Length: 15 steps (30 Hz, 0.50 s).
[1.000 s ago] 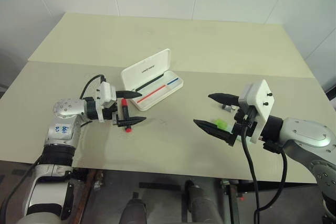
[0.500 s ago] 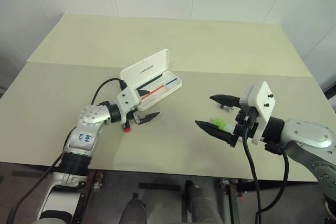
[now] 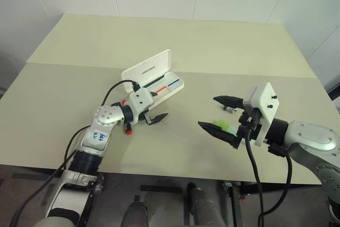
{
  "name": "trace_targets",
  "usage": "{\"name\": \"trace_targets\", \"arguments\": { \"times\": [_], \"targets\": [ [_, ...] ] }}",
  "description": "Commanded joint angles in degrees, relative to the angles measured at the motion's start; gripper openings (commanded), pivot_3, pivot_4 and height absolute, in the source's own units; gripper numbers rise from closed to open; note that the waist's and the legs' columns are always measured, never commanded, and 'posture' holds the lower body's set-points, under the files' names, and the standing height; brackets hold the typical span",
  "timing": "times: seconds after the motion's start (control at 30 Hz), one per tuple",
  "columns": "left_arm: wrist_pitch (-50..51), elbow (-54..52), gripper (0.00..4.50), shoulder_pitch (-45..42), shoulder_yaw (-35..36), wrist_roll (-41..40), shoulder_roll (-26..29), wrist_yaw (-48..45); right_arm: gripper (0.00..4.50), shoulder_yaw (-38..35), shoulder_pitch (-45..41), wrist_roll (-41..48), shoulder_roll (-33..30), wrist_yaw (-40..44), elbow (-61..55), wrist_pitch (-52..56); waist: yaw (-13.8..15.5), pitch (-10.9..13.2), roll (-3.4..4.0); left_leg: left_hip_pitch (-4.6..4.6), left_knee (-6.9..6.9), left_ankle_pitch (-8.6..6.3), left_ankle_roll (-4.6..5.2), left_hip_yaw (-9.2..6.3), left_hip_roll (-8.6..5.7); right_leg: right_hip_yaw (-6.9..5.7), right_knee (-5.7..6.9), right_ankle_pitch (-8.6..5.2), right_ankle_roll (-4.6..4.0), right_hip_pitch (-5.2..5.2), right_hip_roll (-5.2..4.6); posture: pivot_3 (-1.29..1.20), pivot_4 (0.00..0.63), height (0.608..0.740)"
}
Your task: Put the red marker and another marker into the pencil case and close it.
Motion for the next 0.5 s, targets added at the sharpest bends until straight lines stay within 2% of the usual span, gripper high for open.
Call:
{"name": "trace_targets", "arguments": {
  "times": [0.03,0.5],
  "targets": [
    [2.4,0.1,4.46,-1.9,-0.5,-0.3,-0.4,-0.4,4.50,-2.3,0.1,0.5,-0.8,-0.9,-2.4,-0.1,0.0,0.0,0.00,0.00,0.00,0.00,0.00,0.00,0.00,0.00,0.00,0.00,0.00,0.00,0.00,0.00,0.150,0.740],
    [12.1,3.0,4.46,-5.2,-4.7,1.1,-1.0,-2.6,4.50,-4.6,1.3,2.4,-1.8,-2.2,-4.5,1.5,0.0,0.0,0.00,-0.01,0.01,0.00,0.01,0.00,0.00,0.00,-0.02,0.00,0.00,0.01,0.00,0.00,0.150,0.740]
  ]
}}
